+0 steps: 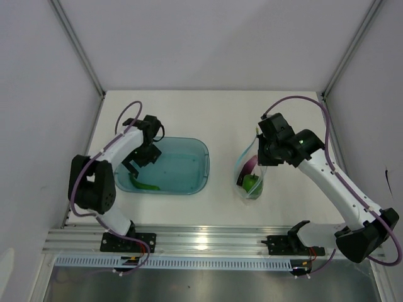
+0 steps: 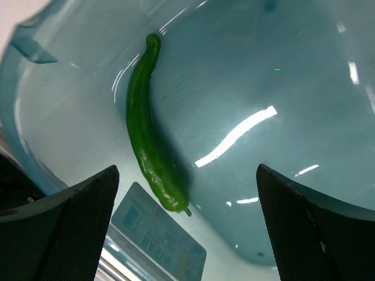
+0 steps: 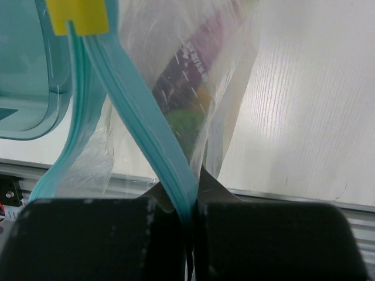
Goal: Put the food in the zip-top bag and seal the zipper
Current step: Pick up the fake vegetable from the bin.
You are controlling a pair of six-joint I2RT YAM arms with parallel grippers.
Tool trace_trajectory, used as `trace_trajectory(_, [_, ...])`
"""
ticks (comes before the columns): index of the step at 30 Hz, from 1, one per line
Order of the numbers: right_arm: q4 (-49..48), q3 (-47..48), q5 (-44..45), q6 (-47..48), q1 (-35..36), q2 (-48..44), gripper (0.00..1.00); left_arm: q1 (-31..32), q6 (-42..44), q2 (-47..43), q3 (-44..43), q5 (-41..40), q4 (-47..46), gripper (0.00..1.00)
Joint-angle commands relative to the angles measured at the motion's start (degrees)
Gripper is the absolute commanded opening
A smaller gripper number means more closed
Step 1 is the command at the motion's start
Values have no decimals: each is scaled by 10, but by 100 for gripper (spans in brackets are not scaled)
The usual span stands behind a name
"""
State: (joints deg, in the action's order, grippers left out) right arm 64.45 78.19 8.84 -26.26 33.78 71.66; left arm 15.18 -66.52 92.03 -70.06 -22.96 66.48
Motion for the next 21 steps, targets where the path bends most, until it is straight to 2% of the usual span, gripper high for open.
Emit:
trace_trajectory(1, [-6, -1, 14, 6, 2, -15, 0, -4, -27, 45, -11, 20, 49, 99])
trace_trajectory(7, [-6, -5, 14, 9, 1, -16, 0, -4, -47, -38, 115, 39, -62, 96])
trace_trajectory(10, [-12, -8, 9, 10, 1, -15, 0, -4, -53, -62, 147, 36, -79, 95])
trace_trajectory(21, [-14, -3, 5, 9, 1, -18, 0, -4, -36, -42, 175, 60, -137, 93])
